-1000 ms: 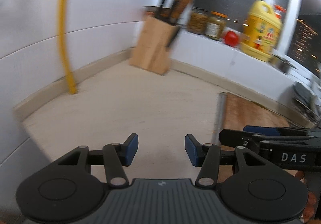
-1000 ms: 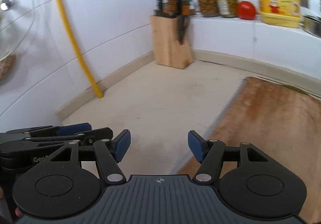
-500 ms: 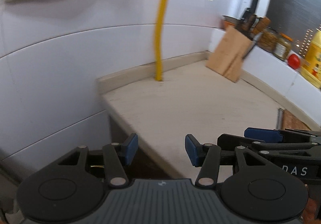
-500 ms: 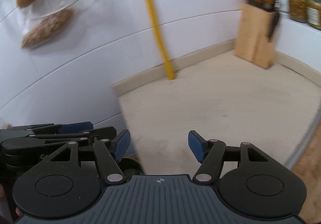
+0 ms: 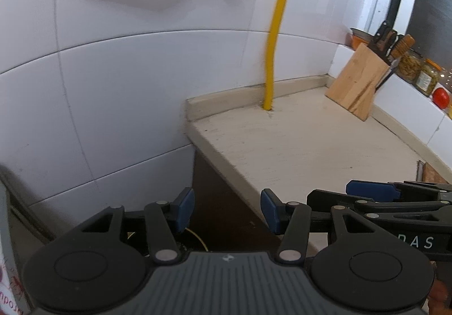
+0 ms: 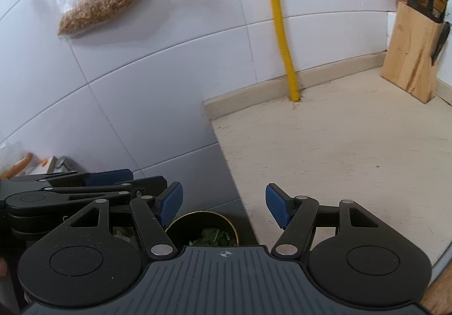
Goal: Collect trash
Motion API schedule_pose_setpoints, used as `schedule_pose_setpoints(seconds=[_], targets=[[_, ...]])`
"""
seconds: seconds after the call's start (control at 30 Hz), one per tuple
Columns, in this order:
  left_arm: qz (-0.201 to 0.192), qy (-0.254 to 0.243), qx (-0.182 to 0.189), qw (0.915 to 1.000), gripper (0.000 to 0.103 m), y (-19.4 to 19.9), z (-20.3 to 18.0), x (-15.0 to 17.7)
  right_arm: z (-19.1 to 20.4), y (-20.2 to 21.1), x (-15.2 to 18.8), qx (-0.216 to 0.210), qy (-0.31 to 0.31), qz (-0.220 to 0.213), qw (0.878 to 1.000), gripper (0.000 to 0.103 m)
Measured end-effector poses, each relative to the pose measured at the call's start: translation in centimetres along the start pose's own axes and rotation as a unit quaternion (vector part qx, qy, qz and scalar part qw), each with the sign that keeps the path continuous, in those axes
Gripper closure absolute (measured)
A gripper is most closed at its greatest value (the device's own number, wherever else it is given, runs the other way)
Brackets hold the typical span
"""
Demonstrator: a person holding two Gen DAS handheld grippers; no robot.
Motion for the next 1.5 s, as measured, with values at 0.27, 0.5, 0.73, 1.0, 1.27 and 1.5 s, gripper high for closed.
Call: schedule_pose_setpoints(seconds=[0.27, 0.5, 0.73, 1.0, 1.27, 1.5], targets=[[0.022, 0.030, -0.015, 0.9992, 0.058, -0.1, 1.6, 1.7, 1.2, -1.2, 0.5, -0.014, 0.014, 0.025, 1.000, 0.031], [0.036, 0.050, -0.026, 0.9977, 0.057, 0.0, 2.2, 3.3, 1.6, -1.8, 1.4, -0.024, 0.018, 0.048, 0.998, 0.031], [0.040, 0.064, -0.042, 0.9962, 0.046, 0.2, 2.8, 4.5, 1.8, -2.1, 2.1, -0.034, 0.018, 0.066, 0.997, 0.030], [0.045, 0.077, -0.067, 0.9938, 0.041, 0.0, 2.5, 5.2, 1.5, -2.5, 2.4, -0.048, 0.023, 0.076, 0.996, 0.030], [0.046, 0.090, -0.091, 0.9908, 0.036, 0.0, 1.9, 6.0, 1.1, -2.9, 2.8, -0.062, 0.030, 0.088, 0.994, 0.030], [0.049, 0.094, -0.105, 0.9888, 0.033, 0.2, 1.3, 6.8, 0.6, -2.8, 3.2, -0.067, 0.036, 0.097, 0.992, 0.030]])
Point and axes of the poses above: each gripper's, at about its wrist camera, not at the fingertips, and y roughly against the way its jaws point, z to its left, x to its underside, the point moved 2 cm from there along -y, roughly the way its jaws point, and after that the axes turned 4 degrees about x, right-handed, at the moved point
